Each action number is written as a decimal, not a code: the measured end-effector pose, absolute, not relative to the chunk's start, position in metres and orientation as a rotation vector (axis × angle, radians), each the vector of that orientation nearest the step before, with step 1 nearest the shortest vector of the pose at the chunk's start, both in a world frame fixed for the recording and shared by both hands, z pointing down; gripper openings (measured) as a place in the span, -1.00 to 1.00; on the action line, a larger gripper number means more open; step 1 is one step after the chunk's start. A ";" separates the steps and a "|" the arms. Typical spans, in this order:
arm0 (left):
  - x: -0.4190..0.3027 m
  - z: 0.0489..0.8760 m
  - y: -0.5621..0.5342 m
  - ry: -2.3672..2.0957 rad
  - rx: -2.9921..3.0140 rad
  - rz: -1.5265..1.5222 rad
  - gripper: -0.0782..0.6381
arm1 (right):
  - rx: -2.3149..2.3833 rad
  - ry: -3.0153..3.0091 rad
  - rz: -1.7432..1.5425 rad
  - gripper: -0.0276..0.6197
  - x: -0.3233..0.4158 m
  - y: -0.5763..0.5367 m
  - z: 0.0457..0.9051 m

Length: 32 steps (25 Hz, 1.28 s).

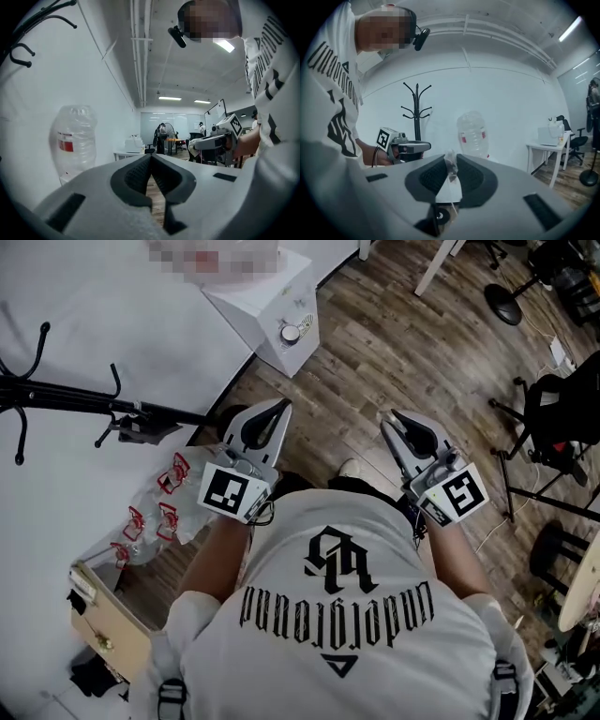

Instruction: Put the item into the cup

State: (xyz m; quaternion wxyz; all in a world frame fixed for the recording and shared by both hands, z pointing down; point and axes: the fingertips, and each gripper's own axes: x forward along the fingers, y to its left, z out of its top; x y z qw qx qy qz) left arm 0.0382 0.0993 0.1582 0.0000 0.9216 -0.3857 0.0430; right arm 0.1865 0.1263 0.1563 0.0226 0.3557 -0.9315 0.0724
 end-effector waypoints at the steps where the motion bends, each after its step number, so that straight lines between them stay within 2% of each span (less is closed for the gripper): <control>1: 0.040 0.161 0.094 -1.226 2.883 0.143 -0.76 | 1.089 -2.888 0.232 -0.73 0.190 0.119 0.159; 10: 0.015 0.183 0.027 -1.302 2.835 0.193 -0.76 | 1.008 -2.880 0.306 -0.73 0.165 0.041 0.191; 17: -0.020 0.234 -0.048 -1.326 2.741 0.304 -0.76 | 0.996 -2.835 0.355 -0.73 0.127 -0.031 0.226; 24: -0.037 0.309 -0.114 -1.267 2.713 0.375 -0.76 | 0.948 -2.767 0.421 -0.72 0.085 -0.107 0.310; 32: -0.054 0.430 -0.175 -1.235 2.650 0.453 -0.76 | 0.932 -2.662 0.486 -0.72 0.053 -0.186 0.450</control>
